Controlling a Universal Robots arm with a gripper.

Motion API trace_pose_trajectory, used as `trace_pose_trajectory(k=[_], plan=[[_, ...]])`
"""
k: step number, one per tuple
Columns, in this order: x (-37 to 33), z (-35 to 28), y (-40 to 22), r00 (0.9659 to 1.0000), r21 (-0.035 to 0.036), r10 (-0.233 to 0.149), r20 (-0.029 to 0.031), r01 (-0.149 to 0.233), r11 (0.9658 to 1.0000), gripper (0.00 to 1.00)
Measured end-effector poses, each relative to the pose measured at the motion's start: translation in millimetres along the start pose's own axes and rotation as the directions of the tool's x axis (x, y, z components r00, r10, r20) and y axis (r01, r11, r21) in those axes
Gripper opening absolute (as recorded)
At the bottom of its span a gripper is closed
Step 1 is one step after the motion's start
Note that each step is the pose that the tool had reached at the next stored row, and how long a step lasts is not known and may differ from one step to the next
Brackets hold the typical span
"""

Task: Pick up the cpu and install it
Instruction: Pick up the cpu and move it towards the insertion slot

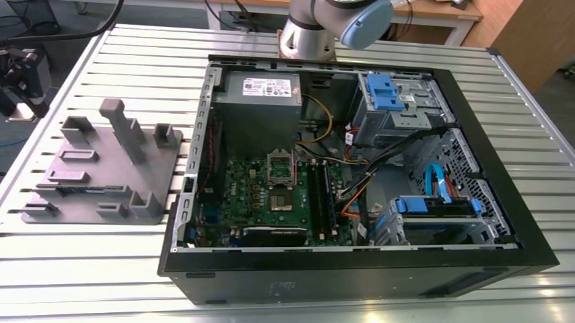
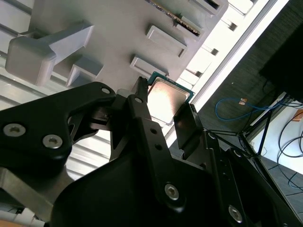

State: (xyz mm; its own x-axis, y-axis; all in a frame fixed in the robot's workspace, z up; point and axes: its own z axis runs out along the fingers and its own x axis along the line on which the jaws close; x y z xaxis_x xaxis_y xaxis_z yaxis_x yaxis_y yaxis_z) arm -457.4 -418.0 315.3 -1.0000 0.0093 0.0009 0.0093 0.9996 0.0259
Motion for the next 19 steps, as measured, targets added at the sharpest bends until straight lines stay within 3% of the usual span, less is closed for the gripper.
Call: trace_pose_trajectory(k=[19], plan=[[0.0, -5.6, 0.1, 1.0000, 0.0001, 0.000, -0.0001, 0.000, 1.0000, 0.47]])
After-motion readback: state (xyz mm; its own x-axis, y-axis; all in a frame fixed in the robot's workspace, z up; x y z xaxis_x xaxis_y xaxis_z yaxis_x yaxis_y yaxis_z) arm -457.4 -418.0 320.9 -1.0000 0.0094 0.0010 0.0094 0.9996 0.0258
